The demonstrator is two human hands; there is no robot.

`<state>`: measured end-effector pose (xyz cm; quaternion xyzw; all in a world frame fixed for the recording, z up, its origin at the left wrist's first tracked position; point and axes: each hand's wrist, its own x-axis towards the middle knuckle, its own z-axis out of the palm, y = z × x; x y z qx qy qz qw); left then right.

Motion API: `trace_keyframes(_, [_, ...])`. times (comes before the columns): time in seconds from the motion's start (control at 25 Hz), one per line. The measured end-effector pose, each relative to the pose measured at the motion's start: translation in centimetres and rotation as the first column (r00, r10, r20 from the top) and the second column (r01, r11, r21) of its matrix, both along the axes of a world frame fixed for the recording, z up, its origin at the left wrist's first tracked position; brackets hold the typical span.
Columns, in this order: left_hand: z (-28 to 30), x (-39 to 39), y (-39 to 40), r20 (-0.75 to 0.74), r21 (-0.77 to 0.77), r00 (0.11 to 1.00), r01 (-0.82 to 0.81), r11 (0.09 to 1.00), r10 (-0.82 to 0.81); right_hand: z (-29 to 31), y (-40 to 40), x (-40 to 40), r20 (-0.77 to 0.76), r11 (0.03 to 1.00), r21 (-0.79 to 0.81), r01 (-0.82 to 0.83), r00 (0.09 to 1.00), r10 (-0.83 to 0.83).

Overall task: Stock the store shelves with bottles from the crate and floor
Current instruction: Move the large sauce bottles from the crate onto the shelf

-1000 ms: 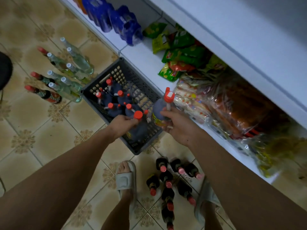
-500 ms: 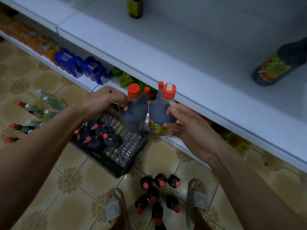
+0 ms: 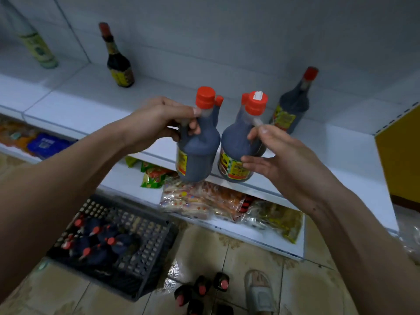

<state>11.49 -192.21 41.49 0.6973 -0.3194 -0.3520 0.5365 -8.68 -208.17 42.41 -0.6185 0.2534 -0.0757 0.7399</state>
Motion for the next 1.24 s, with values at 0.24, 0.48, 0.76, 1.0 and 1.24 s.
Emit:
trace_keyframes(0.24, [-0.9,-3.0,-9.4,-0.021,0.007,0.998,0.053,0.999,-0.053,0.5,-7.5,-3.5,-0.025,0.991,-0.019,0.132,0.991,-0.133])
trace_keyframes(0.48, [-1.7,-5.8,-16.1,-0.049,-0.003,0.998,0.040,0.999,-0.040,-0.8,-14.2,-4.9,-0.071,0.970,-0.074,0.232,0.969,-0.237])
trace_keyframes(0.76, [-3.8,-7.5,-19.8,-0.069,0.055,0.996,0.051,0.997,-0.047,-1.4,-19.5,-4.0,-0.043,0.926,-0.039,0.374,0.926,-0.376])
trace_keyframes(1.0, [-5.1,-8.3,-21.6,-0.077,0.087,0.995,0.069,0.994,-0.062,-1.7,-22.4,-1.5,-0.062,0.883,-0.029,0.469,0.881,-0.470])
trace_keyframes(1.24, [-5.6,-8.1,-22.3,-0.089,0.081,0.996,0.039,0.996,-0.032,-2.9,-24.1,1.2,-0.101,0.887,0.030,0.460,0.885,-0.455])
